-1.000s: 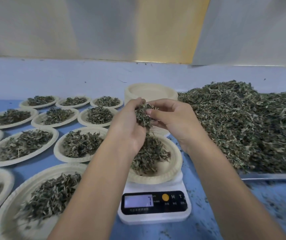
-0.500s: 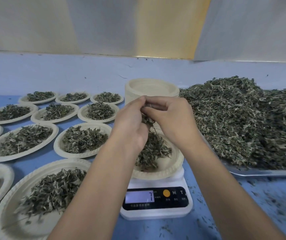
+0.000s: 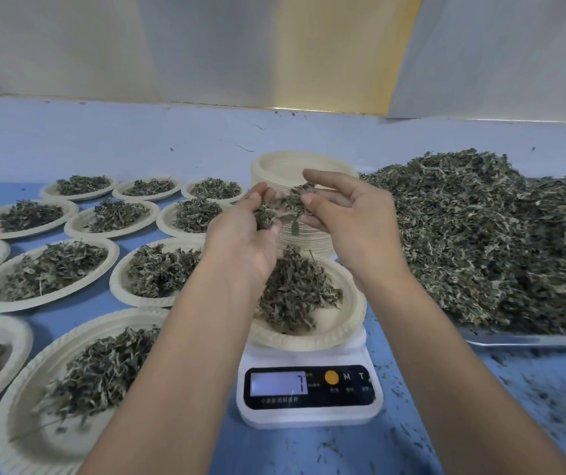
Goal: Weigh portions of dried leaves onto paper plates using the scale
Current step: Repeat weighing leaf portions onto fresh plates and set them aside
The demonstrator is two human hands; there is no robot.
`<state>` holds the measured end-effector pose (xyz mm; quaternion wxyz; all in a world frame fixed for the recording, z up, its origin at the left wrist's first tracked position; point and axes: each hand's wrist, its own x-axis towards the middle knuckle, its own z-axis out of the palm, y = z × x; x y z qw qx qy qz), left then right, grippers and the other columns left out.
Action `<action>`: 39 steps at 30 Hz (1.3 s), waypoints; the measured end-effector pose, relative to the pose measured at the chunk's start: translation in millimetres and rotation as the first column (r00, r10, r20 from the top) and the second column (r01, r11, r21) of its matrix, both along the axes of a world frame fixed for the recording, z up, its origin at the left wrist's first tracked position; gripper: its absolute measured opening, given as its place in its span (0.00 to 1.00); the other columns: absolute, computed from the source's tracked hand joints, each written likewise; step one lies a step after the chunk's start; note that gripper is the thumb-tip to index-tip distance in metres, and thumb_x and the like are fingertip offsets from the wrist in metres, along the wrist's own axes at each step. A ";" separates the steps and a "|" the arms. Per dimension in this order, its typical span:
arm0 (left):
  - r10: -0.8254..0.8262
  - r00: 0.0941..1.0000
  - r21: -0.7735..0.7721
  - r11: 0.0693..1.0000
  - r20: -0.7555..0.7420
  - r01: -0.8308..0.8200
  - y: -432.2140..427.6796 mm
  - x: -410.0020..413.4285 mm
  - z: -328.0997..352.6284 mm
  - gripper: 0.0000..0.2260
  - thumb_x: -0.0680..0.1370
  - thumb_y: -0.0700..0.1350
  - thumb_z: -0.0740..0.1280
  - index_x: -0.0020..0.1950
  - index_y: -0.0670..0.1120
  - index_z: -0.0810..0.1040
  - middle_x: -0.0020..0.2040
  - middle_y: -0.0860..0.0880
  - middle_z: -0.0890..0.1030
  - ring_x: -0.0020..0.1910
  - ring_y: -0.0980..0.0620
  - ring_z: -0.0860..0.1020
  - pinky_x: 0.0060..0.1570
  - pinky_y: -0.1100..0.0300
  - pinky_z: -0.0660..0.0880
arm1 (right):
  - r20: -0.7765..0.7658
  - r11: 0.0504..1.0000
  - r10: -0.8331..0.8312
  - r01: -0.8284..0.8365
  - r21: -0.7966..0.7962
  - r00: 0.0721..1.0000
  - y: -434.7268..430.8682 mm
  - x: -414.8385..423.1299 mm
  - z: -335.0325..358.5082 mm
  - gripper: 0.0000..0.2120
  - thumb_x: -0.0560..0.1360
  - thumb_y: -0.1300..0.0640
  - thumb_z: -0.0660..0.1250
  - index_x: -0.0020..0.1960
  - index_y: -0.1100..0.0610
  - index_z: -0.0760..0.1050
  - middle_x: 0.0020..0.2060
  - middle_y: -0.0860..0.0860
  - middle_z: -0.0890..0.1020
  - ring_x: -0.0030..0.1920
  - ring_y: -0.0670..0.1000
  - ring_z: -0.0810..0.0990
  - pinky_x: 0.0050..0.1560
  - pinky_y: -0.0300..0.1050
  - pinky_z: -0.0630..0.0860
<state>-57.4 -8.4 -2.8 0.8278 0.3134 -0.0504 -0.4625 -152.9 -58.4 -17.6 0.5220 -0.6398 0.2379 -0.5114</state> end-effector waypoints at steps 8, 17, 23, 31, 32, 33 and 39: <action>0.031 0.999 0.012 0.999 -0.014 -0.031 4.5 8.2 0.0 0.10 0.82 0.36 0.57 0.44 0.39 0.75 0.40 0.46 0.75 0.36 0.52 0.77 0.50 0.53 0.71 | -0.204 0.996 -0.081 0.073 -0.048 0.976 -6.6 -2.5 -7.4 0.08 0.74 0.65 0.69 0.50 0.53 0.81 0.33 0.45 0.82 0.36 0.39 0.80 0.39 0.34 0.78; 0.058 0.997 -0.033 0.998 -0.051 -0.059 3.7 15.1 -3.6 0.11 0.82 0.35 0.55 0.42 0.38 0.74 0.39 0.44 0.75 0.38 0.51 0.76 0.52 0.61 0.76 | -0.530 0.988 -0.080 -0.003 -0.155 0.844 -8.2 -6.8 -10.7 0.08 0.75 0.59 0.68 0.51 0.52 0.84 0.45 0.46 0.84 0.50 0.44 0.80 0.55 0.38 0.74; 0.046 0.998 -0.011 0.999 -0.046 -0.046 4.1 12.3 -3.8 0.11 0.82 0.36 0.57 0.43 0.37 0.75 0.37 0.44 0.76 0.36 0.51 0.77 0.41 0.59 0.79 | -0.348 0.994 -0.079 0.046 -0.103 0.934 -5.3 -6.3 -5.1 0.09 0.76 0.62 0.67 0.50 0.53 0.83 0.44 0.46 0.84 0.48 0.43 0.81 0.55 0.36 0.75; -0.020 0.999 -0.062 0.998 -0.031 0.018 -5.5 -15.0 2.6 0.08 0.81 0.35 0.57 0.44 0.36 0.73 0.39 0.42 0.74 0.36 0.50 0.73 0.42 0.61 0.75 | 0.113 0.978 -0.006 -0.018 0.209 0.994 -3.1 -12.5 7.3 0.10 0.77 0.67 0.62 0.50 0.60 0.82 0.34 0.48 0.82 0.33 0.41 0.78 0.51 0.37 0.79; -0.029 0.999 -0.065 0.998 -0.035 0.027 -9.2 -21.8 3.8 0.07 0.81 0.34 0.58 0.44 0.36 0.73 0.40 0.41 0.75 0.37 0.50 0.74 0.42 0.61 0.75 | 0.135 0.972 -0.019 -0.013 0.233 0.991 -2.7 -13.9 8.4 0.10 0.77 0.67 0.62 0.50 0.59 0.82 0.38 0.52 0.84 0.37 0.44 0.80 0.53 0.39 0.79; -0.046 0.998 -0.066 0.997 -0.035 0.044 -13.7 -29.8 5.6 0.07 0.80 0.34 0.58 0.45 0.36 0.74 0.40 0.41 0.75 0.38 0.49 0.75 0.41 0.62 0.75 | 0.152 0.967 -0.036 -0.004 0.254 0.988 -2.5 -15.7 9.2 0.10 0.77 0.67 0.62 0.49 0.59 0.82 0.43 0.55 0.85 0.41 0.46 0.81 0.54 0.41 0.79; -0.218 0.976 0.010 0.976 -0.008 0.218 -49.9 -84.2 8.7 0.05 0.79 0.38 0.62 0.47 0.42 0.76 0.41 0.45 0.78 0.35 0.50 0.77 0.31 0.63 0.77 | 0.203 0.912 -0.293 0.209 0.352 0.934 -21.2 -37.0 3.3 0.12 0.76 0.68 0.61 0.44 0.57 0.82 0.43 0.53 0.83 0.44 0.48 0.80 0.44 0.38 0.77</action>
